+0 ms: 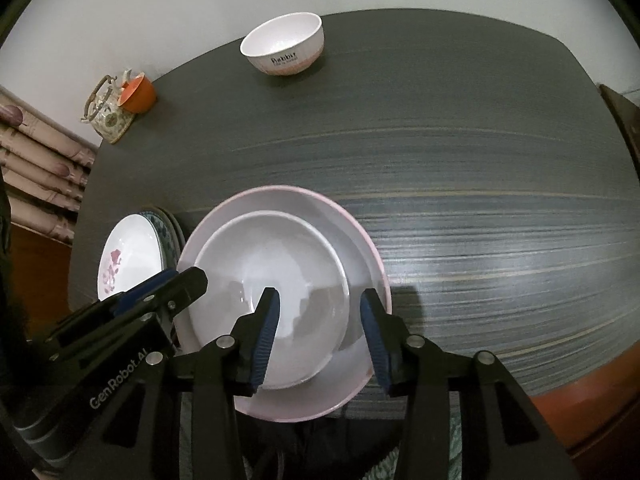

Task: Organize plates and bowls
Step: 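Move the right gripper to the white 'Rabbit' bowl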

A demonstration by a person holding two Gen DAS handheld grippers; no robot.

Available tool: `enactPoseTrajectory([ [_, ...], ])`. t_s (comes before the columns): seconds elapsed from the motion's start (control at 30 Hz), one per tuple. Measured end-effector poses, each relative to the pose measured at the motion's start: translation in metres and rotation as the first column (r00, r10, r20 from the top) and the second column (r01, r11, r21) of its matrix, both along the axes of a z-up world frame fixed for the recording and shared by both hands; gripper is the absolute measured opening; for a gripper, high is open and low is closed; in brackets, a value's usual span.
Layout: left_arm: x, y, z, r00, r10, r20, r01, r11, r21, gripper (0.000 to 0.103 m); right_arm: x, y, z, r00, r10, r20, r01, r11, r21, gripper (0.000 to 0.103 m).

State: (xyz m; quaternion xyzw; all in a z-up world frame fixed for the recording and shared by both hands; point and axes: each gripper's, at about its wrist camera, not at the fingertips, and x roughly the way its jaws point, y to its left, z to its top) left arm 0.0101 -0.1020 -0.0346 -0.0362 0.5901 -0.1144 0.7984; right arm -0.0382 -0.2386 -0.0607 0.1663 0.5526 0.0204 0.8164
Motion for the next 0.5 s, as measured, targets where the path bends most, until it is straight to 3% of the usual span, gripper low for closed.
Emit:
enactPoseTrajectory([
  [0.1,0.001,0.002,0.005,1.0,0.002,0.012,-0.002,1.0,-0.019,0.035,0.003,-0.001,0.003,1.0,-0.001,0.016,0.001,1.0,-0.01,0.04],
  [0.5,0.021,0.012,0.008,0.997,0.046,0.067,-0.048,0.999,0.026,0.036,0.019,-0.006,0.012,0.995,0.012,0.098,-0.006,0.998,-0.066,0.042],
])
